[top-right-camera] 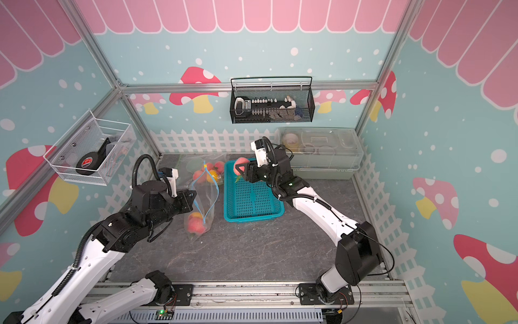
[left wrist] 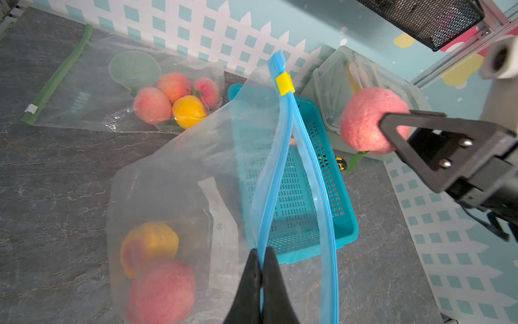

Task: Place the peach in a zip-top bag and seal the zipper
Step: Place the peach in the zipper food storage bag.

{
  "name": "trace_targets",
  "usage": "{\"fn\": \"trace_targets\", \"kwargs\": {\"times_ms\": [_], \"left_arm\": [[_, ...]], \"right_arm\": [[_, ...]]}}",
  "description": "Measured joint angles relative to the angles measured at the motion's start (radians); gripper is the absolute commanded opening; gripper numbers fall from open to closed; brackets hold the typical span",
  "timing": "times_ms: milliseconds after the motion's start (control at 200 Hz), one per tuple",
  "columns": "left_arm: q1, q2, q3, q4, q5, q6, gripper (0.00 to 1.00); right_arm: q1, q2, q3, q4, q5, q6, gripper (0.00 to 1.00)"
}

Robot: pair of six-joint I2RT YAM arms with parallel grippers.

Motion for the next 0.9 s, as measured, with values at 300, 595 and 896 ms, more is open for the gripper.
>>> {"fn": "trace_targets", "kwargs": {"times_ms": [300, 595, 896], "left_arm": [[0.000, 0.021, 0.000, 0.019, 0.023, 0.000, 0.00], [0.000, 0.021, 0.000, 0.019, 0.031, -0.003, 0.00], [0.000, 0.021, 0.000, 0.019, 0.032, -0.003, 0.00]], "right_arm": [[0.117, -0.072, 0.013, 0.015, -0.114, -0.083, 0.61], [0.206, 0.030, 0.090, -0.010, -0.200, -0.131, 0.61], [0.220, 0.113, 0.116, -0.058, -0.207, -0.152, 0.61]]}}
